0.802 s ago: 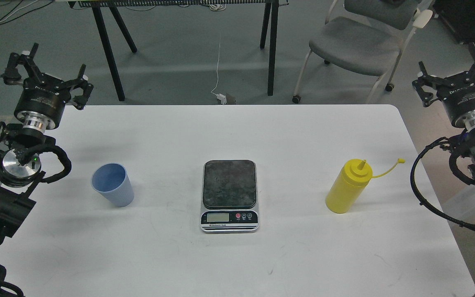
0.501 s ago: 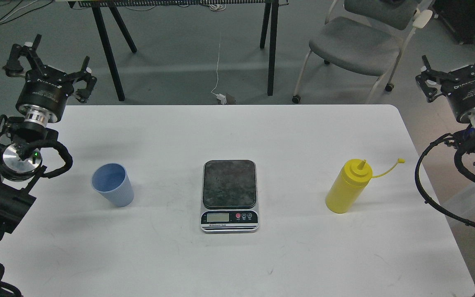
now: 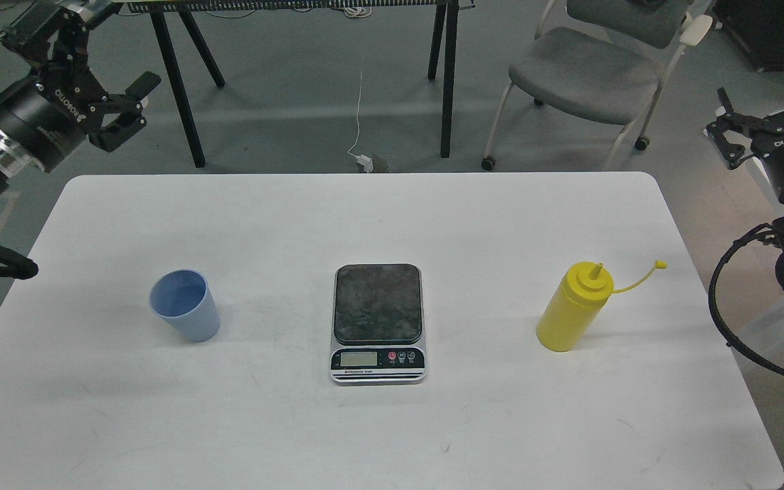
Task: Pour seasoning into cup on scale with both arms
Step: 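Raise the left arm and swing the left gripper toward the blue cup, then lower the left gripper and grasp the blue cup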
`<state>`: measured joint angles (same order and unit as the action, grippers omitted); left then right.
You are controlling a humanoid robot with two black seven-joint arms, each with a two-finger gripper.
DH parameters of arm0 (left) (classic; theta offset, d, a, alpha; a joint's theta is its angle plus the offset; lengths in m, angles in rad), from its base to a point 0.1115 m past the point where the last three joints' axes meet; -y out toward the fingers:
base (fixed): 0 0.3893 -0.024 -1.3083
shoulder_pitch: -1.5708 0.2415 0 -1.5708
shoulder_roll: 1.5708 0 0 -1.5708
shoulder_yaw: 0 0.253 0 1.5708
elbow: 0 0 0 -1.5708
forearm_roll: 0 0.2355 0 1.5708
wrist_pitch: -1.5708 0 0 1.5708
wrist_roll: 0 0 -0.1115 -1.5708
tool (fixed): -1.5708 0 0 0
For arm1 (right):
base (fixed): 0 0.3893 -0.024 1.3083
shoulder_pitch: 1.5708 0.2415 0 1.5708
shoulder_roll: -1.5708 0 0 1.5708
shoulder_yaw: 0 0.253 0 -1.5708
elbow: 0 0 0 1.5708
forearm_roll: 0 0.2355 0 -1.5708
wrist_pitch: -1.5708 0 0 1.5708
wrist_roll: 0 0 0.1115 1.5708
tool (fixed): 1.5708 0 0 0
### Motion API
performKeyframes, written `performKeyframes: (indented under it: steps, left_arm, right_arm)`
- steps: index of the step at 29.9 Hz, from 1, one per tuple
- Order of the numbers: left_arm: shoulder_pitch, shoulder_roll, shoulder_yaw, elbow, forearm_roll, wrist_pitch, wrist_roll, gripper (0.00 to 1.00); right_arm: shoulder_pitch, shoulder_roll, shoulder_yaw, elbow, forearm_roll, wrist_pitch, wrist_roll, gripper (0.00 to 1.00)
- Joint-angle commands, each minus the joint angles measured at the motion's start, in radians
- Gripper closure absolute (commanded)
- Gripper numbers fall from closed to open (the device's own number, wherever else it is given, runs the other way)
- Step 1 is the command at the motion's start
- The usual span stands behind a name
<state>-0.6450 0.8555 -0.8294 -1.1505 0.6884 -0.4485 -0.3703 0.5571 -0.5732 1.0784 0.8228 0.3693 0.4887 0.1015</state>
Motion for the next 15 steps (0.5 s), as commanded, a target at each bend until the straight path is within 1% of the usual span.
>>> performKeyframes:
  steps: [1,3,5,9,15]
  left_arm:
    - [0.010,0.052,0.003,-0.028,0.352,0.033,-0.081,0.04]
    - [0.011,0.066,0.004,-0.031,0.487,0.060,-0.091,0.04]
    - [0.015,0.069,0.009,-0.031,0.639,0.091,-0.091,0.04]
    - [0.013,0.073,0.076,-0.031,0.893,0.195,-0.105,0.06]
    - [0.010,0.079,0.329,-0.021,1.184,0.427,-0.107,0.09]
  right_arm:
    - [-0.016,-0.019,0.014,0.027,0.000,0.000,0.001,0.00]
    - [-0.019,-0.022,0.020,0.035,0.000,0.000,0.000,0.00]
    - [-0.020,-0.036,0.021,0.038,0.000,0.000,0.001,0.00]
    - [-0.025,-0.054,0.021,0.038,0.000,0.000,0.001,0.00]
    - [-0.042,-0.076,0.035,0.038,0.000,0.000,0.001,0.00]
